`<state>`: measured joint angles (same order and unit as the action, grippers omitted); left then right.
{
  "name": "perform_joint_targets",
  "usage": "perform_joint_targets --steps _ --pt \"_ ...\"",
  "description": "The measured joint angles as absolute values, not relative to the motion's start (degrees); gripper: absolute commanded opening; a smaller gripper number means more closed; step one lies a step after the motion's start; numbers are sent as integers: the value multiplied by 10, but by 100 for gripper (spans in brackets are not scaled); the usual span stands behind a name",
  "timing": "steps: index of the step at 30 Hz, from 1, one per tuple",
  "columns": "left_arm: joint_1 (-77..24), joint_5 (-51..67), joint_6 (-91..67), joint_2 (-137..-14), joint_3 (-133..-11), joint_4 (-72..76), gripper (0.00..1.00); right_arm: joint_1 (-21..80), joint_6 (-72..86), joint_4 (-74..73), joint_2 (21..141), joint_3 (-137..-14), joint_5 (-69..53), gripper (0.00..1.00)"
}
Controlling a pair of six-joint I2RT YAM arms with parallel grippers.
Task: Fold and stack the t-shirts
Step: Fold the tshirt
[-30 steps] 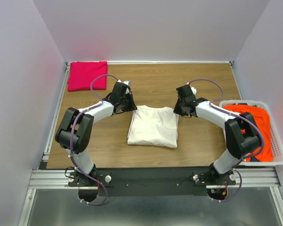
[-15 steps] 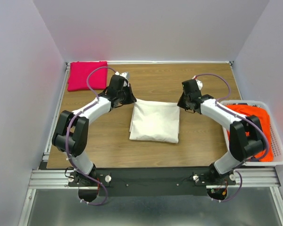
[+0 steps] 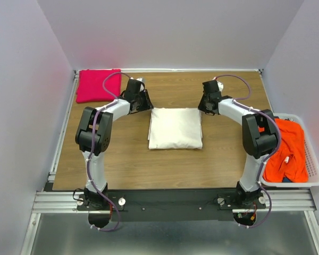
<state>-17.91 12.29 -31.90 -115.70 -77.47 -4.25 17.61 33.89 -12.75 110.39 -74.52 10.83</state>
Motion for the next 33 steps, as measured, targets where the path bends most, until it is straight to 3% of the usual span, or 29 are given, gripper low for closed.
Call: perform_joint_targets --steps 3,7,9,11,12,14,15,17,24,33 --pt "-169 116 -313 -1154 -797 -50 61 159 326 -129 1109 -756 106 55" --pt "-159 103 -309 -1120 -803 -57 62 146 319 -135 1091 -758 107 51" --pt "-155 97 -307 -1092 -800 -59 56 145 320 -141 1068 -755 97 35" --pt "-156 95 -306 -1052 -779 -55 44 149 325 -138 1032 -737 79 27" --pt "-160 95 -307 -1029 -759 -51 30 153 328 -138 1008 -719 70 22" --pt "-172 95 -307 -992 -727 -52 19 166 335 -142 955 -679 49 20" --pt "-182 95 -309 -978 -712 -50 5 176 340 -143 931 -660 37 18" --pt "-206 98 -318 -957 -678 -43 0 200 351 -144 891 -624 5 16" --pt "-289 140 -352 -947 -569 -22 0 256 390 -125 827 -519 -114 13" --pt "-341 194 -376 -947 -557 22 0 259 419 -84 827 -453 -179 12"
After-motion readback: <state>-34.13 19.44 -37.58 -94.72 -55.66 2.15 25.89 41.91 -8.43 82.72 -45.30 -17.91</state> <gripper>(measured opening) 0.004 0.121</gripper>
